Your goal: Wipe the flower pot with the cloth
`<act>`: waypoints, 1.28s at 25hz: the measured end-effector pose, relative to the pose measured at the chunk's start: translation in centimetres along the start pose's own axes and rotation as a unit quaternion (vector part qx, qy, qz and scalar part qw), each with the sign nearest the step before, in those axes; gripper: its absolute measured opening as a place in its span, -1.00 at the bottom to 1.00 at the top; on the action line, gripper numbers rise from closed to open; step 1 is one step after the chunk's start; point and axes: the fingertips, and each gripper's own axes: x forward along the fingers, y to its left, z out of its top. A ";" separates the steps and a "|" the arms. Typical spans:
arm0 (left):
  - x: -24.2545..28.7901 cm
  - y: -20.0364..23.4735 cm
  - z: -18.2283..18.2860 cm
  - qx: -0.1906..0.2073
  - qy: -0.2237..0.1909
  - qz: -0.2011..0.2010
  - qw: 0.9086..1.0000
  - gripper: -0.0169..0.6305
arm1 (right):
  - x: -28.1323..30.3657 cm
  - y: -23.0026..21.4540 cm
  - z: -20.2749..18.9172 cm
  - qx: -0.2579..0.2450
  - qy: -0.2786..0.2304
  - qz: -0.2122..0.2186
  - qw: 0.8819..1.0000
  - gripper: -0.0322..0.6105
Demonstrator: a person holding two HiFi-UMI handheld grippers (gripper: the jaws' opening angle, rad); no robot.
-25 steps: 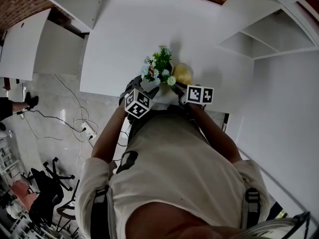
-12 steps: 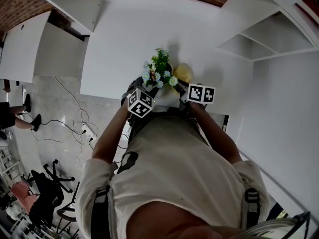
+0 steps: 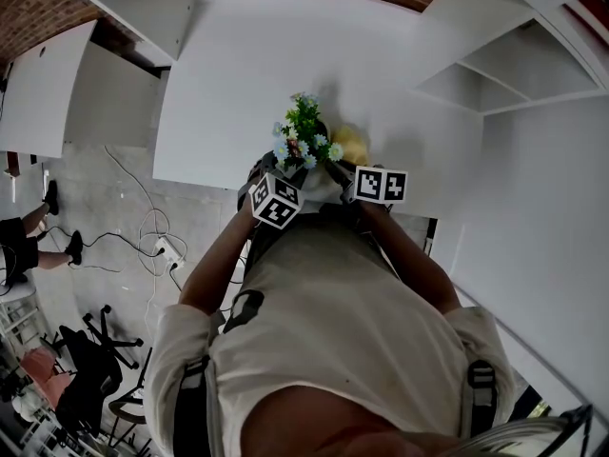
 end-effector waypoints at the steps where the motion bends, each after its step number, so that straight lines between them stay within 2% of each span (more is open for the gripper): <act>1: -0.1 0.0 0.0 0.004 -0.001 -0.006 1.000 -0.22 | -0.2 -0.1 0.4 0.002 -0.009 -0.001 1.000 -0.71; 4: -0.4 0.6 0.3 0.012 -0.002 -0.019 1.000 -0.23 | -0.6 -0.3 1.8 0.020 -0.033 0.006 0.999 -0.71; 8: 0.0 0.4 0.4 0.031 0.014 -0.032 0.999 -0.32 | -0.4 -0.2 2.9 0.013 -0.037 0.006 0.999 -0.71; 12: 0.0 0.3 0.4 -0.013 0.022 -0.023 0.999 -0.34 | -0.3 -0.1 2.3 0.014 -0.035 0.007 0.999 -0.71; 17: 0.1 -0.4 0.6 -0.057 0.029 -0.015 0.998 -0.33 | -0.4 -0.1 -0.1 0.003 -0.008 0.003 1.000 -0.71; 22: 0.1 -0.9 1.0 -0.092 0.028 -0.024 0.995 -0.33 | 0.3 -0.1 -2.4 0.008 0.065 0.013 0.998 -0.71; 24: 0.2 -1.3 1.1 -0.094 0.026 -0.028 0.995 -0.33 | 0.4 -0.2 -2.5 0.008 0.073 0.009 0.997 -0.71; 29: 0.4 -3.0 1.6 -0.083 0.014 -0.059 0.995 -0.33 | -0.3 -0.9 -0.5 0.017 0.026 -0.007 0.999 -0.71; 32: 0.4 -2.8 1.9 -0.062 0.002 -0.058 0.996 -0.33 | -0.6 -1.1 1.4 0.020 -0.006 -0.007 1.000 -0.71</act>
